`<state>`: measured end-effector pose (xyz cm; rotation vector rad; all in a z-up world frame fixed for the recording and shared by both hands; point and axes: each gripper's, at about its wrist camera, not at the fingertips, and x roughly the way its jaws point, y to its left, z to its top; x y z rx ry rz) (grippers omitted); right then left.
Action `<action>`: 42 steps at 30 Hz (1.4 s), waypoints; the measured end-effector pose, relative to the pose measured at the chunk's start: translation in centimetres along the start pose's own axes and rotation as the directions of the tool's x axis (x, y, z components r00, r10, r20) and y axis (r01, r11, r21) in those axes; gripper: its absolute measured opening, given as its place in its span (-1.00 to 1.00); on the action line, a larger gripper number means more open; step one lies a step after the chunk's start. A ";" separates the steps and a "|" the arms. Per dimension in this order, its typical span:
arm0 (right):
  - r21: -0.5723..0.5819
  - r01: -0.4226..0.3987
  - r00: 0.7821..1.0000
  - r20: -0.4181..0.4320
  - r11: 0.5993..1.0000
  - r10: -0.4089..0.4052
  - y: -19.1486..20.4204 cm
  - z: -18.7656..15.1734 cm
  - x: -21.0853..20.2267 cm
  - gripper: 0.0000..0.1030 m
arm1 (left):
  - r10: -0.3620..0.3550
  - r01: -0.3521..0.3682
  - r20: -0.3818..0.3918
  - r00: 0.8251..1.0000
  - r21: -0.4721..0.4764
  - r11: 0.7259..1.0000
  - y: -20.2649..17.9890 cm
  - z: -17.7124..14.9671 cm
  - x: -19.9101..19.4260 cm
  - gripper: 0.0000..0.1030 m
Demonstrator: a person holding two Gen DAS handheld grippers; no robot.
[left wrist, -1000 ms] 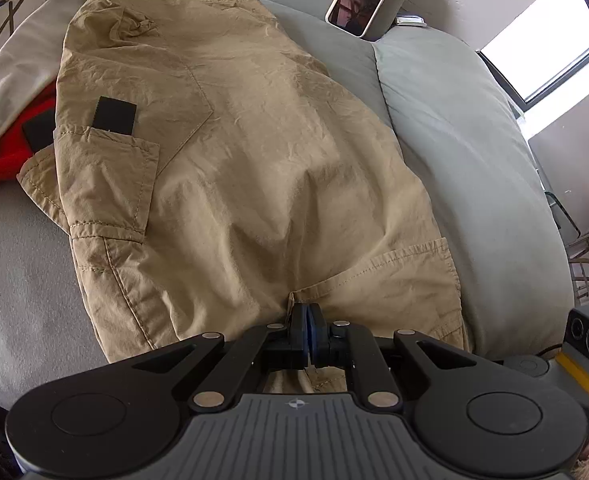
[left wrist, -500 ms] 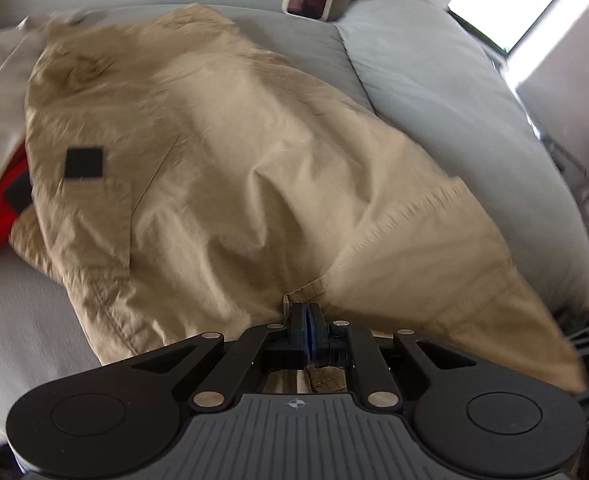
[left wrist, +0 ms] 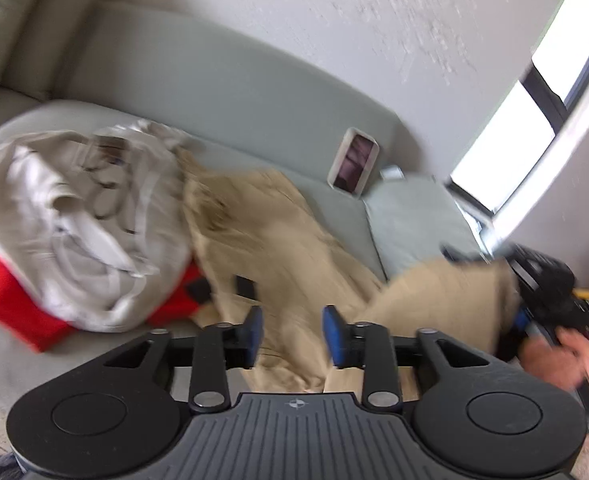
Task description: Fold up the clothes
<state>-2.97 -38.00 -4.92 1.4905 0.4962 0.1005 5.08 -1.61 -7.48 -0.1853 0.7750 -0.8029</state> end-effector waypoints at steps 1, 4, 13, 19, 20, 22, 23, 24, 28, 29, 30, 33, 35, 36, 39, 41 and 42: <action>-0.002 0.021 0.999 0.033 1.000 -0.021 0.4 0.5 1.4 -0.29 | 0.015 -0.015 0.010 1.000 0.002 1.000 0.2 -0.2 -0.1 -0.27; -0.034 0.119 0.990 0.086 0.992 -0.116 1.5 1.5 4.1 0.22 | 0.049 -0.049 0.013 0.999 -0.005 0.999 0.5 -0.9 0.1 -0.04; -0.493 0.316 0.949 0.157 0.810 -0.274 4.4 2.1 -0.8 0.22 | 0.099 -0.098 -0.036 0.994 0.034 0.995 -0.2 -1.7 4.8 0.26; -0.755 0.356 0.907 0.138 0.550 -0.397 3.7 4.6 2.4 0.11 | 0.216 -0.210 -0.031 0.976 0.139 0.968 -1.0 -1.0 10.0 0.20; -0.796 0.342 0.901 0.126 0.499 -0.415 3.4 4.6 3.5 0.11 | 0.212 -0.205 -0.040 0.977 0.134 0.970 -0.9 -0.9 10.6 0.14; -0.865 0.307 0.888 0.110 0.396 -0.447 2.9 4.5 5.9 0.11 | 0.196 -0.188 -0.057 0.979 0.126 0.974 -0.9 -0.8 11.6 0.06; -0.884 0.292 0.882 0.101 0.365 -0.461 2.3 4.4 6.8 0.11 | 0.204 -0.195 -0.052 0.978 0.139 0.971 -0.9 -0.9 11.9 0.00; -0.897 0.280 0.876 0.092 0.342 -0.474 1.7 4.3 7.4 0.15 | 0.215 -0.205 -0.044 0.976 0.156 0.966 -1.0 -1.0 12.2 -0.02; -0.914 0.259 0.865 0.076 0.312 -0.495 0.6 4.2 8.9 -0.40 | 0.232 -0.223 -0.023 0.972 0.192 0.956 -1.1 -0.9 12.7 -0.29; -0.912 0.269 0.865 0.088 0.310 -0.494 0.7 4.0 8.6 -0.63 | 0.232 -0.224 -0.019 0.972 0.197 0.954 -1.1 -0.9 12.8 -0.39; -0.909 0.279 0.865 0.099 0.308 -0.492 0.7 3.9 8.3 -0.71 | 0.229 -0.221 -0.017 0.973 0.203 0.954 -1.1 -0.7 12.9 -0.45; -0.890 0.308 0.882 0.135 0.336 -0.451 1.0 3.3 6.5 -0.82 | 0.201 -0.195 -0.003 0.980 0.223 0.955 -1.5 -0.5 12.9 -0.71; -0.875 0.339 0.891 0.180 0.346 -0.417 1.3 2.5 4.7 -0.83 | 0.172 -0.170 0.014 0.985 0.242 0.955 -1.9 -0.4 12.9 -0.78; -0.863 0.355 0.895 0.203 0.358 -0.397 1.4 2.3 3.7 -0.83 | 0.157 -0.159 0.026 0.987 0.250 0.955 -2.2 -0.4 12.8 -0.79; -0.821 0.396 0.898 0.254 0.412 -0.358 1.4 2.0 1.4 -0.83 | 0.135 -0.142 0.044 0.990 0.254 0.957 -2.8 -0.1 13.2 -0.79; -0.805 0.423 0.881 0.257 0.417 -0.398 0.8 2.2 2.0 -0.83 | 0.157 -0.155 0.007 0.988 0.232 0.960 -2.7 0.1 14.5 -0.76; -0.797 0.436 0.872 0.257 0.419 -0.417 0.4 2.4 2.3 -0.82 | 0.186 -0.174 -0.040 0.982 0.210 0.962 -2.4 0.2 15.6 -0.72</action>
